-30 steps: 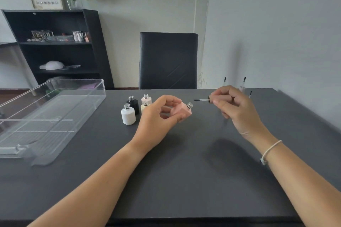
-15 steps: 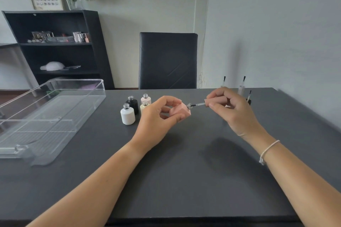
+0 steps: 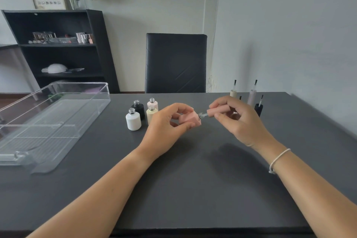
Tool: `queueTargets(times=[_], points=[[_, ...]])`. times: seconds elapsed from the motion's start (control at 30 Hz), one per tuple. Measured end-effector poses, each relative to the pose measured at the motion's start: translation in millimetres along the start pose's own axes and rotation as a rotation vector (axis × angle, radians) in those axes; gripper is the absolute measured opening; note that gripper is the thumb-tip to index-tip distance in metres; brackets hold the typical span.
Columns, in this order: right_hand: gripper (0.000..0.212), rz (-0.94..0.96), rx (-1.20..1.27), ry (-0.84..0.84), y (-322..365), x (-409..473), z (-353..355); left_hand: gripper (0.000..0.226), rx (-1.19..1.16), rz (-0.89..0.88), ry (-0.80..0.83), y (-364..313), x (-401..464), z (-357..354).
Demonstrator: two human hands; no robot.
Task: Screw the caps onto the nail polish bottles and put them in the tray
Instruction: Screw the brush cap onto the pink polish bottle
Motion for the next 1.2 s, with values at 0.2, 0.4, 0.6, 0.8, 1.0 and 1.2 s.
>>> queueTargets(times=[0.2,0.4,0.6,0.8,1.0,1.2], points=[[0.018,0.038,-0.068,0.081,1.6,0.5,-7.8,0.026,0.019,-0.008,0.023,-0.2,0.0,-2.7],[0.02,0.043,-0.111,0.094,-2.0,0.5,-8.9,0.025,0.029,-0.013,0.022,0.7,-0.2,-2.8],[0.019,0.007,-0.144,0.096,-4.1,-1.1,-7.7,0.024,0.058,-0.017,0.036,0.6,-0.3,-3.1],[0.003,-0.035,-0.205,0.091,-6.0,0.1,-8.6,0.023,0.075,-0.01,0.027,2.6,0.0,-2.5],[0.032,-0.108,-0.263,0.098,-10.4,0.3,-10.3,0.021,0.065,-0.01,0.032,1.3,-0.3,-3.1],[0.01,-0.131,-0.087,0.182,-7.8,-1.8,-16.1,0.021,0.072,-0.017,0.026,-0.6,-0.5,-2.3]])
Point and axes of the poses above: each hand's wrist, its own x-axis towards the middle knuckle, its own z-axis out of the back of the hand, y = z × x, the point moved 4 cm from there along x, towards the middle knuckle, and after that the axes turned 9 degrees about y, right-handed, at the moved point
